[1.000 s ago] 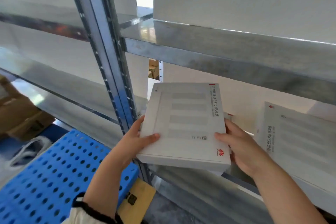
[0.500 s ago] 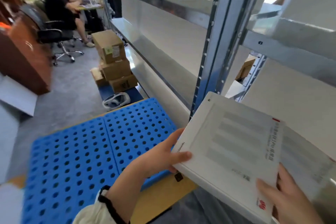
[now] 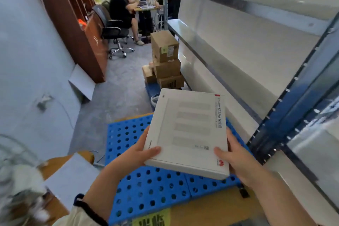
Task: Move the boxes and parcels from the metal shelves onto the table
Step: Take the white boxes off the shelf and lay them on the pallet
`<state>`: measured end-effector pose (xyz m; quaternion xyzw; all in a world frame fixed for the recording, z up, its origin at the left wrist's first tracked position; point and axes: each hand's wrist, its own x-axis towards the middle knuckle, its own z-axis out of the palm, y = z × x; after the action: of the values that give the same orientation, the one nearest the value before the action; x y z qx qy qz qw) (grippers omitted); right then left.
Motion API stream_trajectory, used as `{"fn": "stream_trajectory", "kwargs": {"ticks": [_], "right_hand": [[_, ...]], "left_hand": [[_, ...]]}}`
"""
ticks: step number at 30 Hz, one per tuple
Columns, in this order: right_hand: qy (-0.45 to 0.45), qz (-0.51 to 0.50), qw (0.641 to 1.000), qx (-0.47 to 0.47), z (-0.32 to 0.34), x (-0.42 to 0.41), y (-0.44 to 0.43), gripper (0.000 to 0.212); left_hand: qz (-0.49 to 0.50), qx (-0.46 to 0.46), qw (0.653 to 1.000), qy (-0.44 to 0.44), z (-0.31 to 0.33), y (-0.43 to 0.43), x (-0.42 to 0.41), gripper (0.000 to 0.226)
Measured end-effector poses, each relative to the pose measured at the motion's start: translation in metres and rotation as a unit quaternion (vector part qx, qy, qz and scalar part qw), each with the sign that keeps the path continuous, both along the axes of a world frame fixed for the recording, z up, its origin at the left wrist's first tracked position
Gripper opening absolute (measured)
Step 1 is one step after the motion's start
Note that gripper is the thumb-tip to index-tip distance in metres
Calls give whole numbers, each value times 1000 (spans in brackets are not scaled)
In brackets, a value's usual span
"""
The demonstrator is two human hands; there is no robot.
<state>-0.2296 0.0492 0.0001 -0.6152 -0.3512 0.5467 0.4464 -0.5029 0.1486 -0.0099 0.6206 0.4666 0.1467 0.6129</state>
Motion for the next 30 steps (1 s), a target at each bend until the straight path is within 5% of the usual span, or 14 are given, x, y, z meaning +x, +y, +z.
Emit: {"fn": "stream_trajectory", "kwargs": {"ticks": [12, 20, 30], "right_hand": [[-40, 210, 977, -15, -35, -160, 166, 67], [-99, 257, 961, -20, -86, -163, 227, 72], [-210, 277, 937, -30, -120, -133, 252, 84]], "left_hand": [[205, 17, 979, -4, -39, 56, -174, 70], [230, -47, 972, 19, -94, 106, -177, 77], [188, 18, 978, 90, -140, 133, -145, 77]]}}
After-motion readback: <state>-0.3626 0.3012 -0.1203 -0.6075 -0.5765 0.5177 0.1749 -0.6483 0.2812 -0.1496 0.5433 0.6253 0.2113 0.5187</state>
